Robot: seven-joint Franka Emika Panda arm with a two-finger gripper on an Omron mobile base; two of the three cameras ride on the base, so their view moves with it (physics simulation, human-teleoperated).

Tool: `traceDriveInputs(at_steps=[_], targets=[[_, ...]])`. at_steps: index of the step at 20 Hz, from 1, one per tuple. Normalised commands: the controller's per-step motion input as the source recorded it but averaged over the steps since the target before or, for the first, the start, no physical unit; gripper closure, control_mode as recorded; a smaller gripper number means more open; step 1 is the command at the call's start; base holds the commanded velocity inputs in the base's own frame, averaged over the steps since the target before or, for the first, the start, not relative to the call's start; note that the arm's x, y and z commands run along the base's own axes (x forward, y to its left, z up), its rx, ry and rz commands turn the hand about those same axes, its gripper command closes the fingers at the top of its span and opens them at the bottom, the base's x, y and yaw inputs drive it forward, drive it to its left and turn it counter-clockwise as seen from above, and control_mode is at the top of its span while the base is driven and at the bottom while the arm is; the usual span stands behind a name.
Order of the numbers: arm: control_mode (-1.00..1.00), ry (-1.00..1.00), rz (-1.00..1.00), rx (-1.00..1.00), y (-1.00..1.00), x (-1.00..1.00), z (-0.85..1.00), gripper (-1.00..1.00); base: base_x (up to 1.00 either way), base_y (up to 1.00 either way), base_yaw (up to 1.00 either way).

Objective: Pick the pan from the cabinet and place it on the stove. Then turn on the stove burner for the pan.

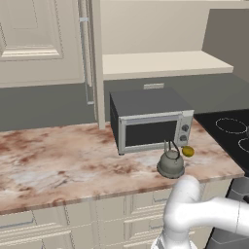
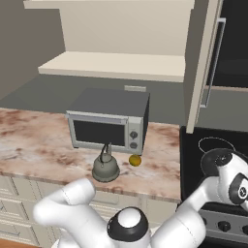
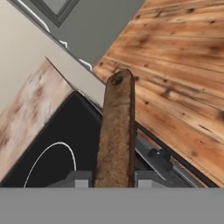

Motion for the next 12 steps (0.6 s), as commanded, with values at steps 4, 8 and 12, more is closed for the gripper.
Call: traceDriveInputs(at_steps=[4,8,12], targets=[[-1.00,0.03,0.01,-0.05,0.00,0.38,-0.18,1.00,0.00,0.00,0.00],[-1.00,0.02,0.01,-0.04,0.00,0.37,-0.19,1.00,0.00,0.00,0.00],[-1.00,0.03,0.00,-0.03,0.00,0.38,-0.18,1.00,0.00,0.00,0.00]])
